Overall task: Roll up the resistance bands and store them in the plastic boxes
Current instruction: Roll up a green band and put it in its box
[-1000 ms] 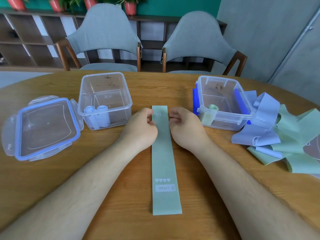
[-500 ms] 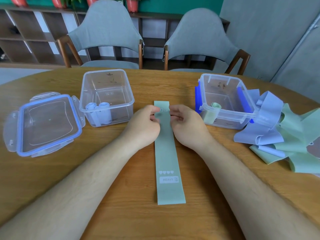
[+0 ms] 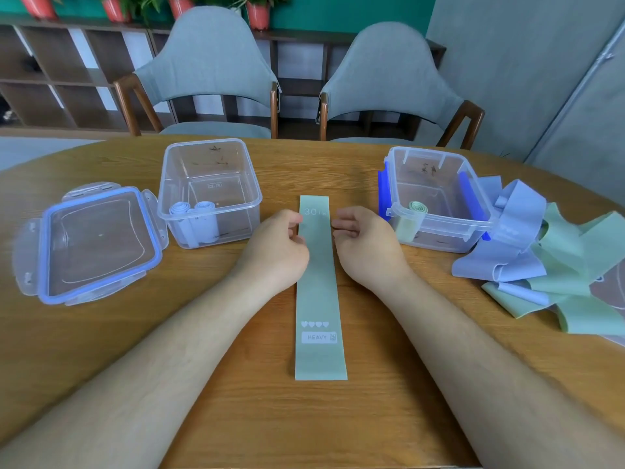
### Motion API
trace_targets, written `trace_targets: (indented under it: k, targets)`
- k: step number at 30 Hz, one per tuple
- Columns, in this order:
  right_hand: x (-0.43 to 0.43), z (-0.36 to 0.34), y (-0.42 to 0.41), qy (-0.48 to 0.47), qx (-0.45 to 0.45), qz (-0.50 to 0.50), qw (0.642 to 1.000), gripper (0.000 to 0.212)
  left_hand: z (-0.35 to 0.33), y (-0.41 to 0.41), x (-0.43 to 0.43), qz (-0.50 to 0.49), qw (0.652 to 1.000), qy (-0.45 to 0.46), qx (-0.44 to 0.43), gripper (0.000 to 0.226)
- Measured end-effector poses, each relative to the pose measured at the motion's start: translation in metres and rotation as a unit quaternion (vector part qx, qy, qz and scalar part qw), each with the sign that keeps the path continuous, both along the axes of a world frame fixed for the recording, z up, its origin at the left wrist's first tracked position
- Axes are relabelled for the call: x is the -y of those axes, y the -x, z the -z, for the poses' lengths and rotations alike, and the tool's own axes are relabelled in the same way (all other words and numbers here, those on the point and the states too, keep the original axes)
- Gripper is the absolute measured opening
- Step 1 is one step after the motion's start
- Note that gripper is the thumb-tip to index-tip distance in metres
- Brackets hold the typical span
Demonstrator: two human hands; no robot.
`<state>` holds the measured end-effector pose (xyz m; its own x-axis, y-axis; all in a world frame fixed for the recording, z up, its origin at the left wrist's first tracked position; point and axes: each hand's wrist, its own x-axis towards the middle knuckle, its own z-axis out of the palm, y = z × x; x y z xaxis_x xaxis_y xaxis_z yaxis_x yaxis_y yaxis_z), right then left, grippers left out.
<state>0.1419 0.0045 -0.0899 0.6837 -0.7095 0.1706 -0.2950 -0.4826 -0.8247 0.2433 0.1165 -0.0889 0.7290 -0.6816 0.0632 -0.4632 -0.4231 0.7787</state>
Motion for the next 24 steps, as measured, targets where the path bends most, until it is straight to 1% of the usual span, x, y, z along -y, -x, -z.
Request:
trace_targets:
  k: [4,8,11,13,15,17,22,24]
  targets:
    - [0.002,0.001,0.012,0.011,-0.016,-0.025,0.999,0.033,-0.002,-0.004,-0.012,0.039,0.999,-0.018,-0.013,0.041]
    - [0.002,0.006,0.02,-0.001,0.007,-0.042,0.999,0.031,0.0,-0.003,-0.018,0.066,0.997,0.007,-0.036,0.039]
    - [0.002,0.005,0.019,-0.016,0.006,-0.062,0.998,0.037,0.0,0.003,-0.02,0.057,0.997,0.03,-0.051,0.041]
    - [0.002,0.006,0.021,-0.029,0.012,-0.07,0.997,0.034,-0.001,0.004,-0.023,0.04,0.998,0.032,-0.038,0.038]
    - [-0.001,0.007,0.024,-0.013,0.014,-0.06,0.998,0.031,-0.002,0.005,-0.026,0.028,0.999,0.019,-0.017,0.036]
    - [-0.004,0.007,0.025,0.009,0.007,-0.061,0.998,0.035,-0.001,0.005,-0.026,0.035,0.999,0.027,-0.027,0.033]
    - [-0.006,0.006,0.024,-0.003,-0.003,-0.094,0.996,0.042,0.0,0.004,-0.023,0.04,0.997,0.033,-0.05,0.038]
    - [-0.005,0.006,0.025,-0.001,0.0,-0.087,0.996,0.042,-0.001,0.005,-0.023,0.031,0.999,0.019,-0.031,0.038]
